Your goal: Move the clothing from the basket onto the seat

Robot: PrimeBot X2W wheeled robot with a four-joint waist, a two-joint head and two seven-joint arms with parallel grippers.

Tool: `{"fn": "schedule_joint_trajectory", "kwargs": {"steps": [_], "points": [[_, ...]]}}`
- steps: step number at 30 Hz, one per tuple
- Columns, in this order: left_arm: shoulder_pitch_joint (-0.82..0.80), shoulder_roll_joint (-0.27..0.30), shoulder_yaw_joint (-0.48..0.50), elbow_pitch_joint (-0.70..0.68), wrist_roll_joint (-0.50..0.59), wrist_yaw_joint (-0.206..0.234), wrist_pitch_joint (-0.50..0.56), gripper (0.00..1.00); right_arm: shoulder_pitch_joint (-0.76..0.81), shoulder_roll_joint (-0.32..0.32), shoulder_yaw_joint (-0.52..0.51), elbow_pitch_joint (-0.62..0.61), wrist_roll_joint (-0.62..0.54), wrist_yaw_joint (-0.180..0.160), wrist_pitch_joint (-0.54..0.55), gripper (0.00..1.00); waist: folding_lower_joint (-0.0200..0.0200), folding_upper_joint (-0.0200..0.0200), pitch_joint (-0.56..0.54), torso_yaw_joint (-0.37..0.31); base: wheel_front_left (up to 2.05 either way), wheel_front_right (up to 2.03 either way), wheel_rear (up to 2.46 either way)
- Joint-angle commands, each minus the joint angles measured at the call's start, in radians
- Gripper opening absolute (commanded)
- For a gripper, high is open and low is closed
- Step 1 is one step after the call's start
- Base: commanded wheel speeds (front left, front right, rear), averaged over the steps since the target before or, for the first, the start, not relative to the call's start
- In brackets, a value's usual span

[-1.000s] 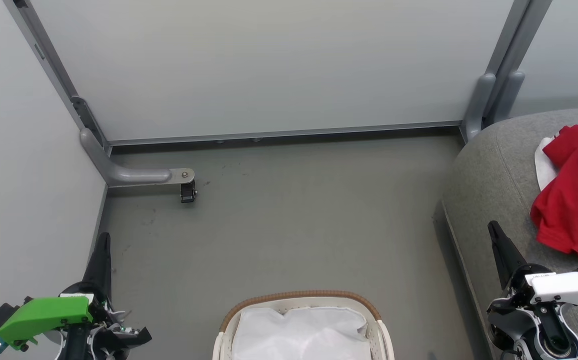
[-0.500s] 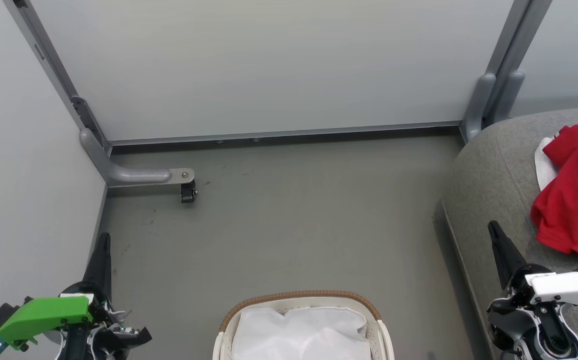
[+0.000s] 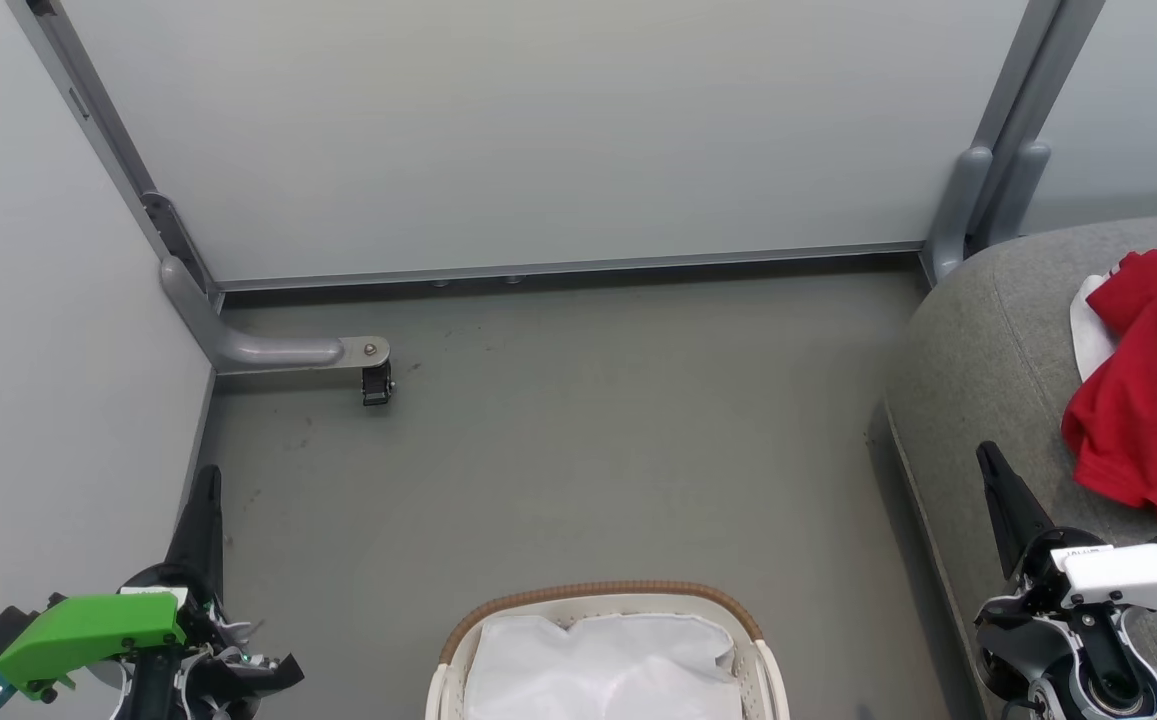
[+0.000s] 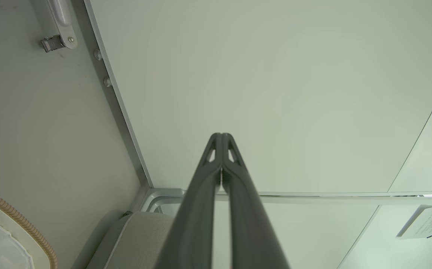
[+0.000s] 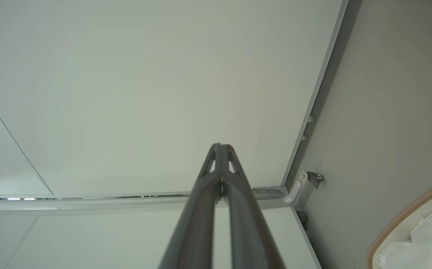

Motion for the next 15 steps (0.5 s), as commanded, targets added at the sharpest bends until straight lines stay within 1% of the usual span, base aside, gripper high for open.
{"fn": "schedule_joint_trajectory", "kwargs": {"steps": [1,15], "points": [[-0.011,0.007,0.002,-0.002,-0.003,-0.004,0.003,0.00,0.010,-0.006,-0.002,-0.004,0.004,-0.001,0.003,0.00,0.0000,-0.0001,0.000,0.000,0.00,0.00,0.00],[-0.011,0.007,0.002,-0.002,-0.003,-0.004,0.003,0.00,0.010,-0.006,-0.002,-0.004,0.004,-0.001,0.003,0.00,0.0000,-0.0001,0.000,0.000,0.00,0.00,0.00]]}}
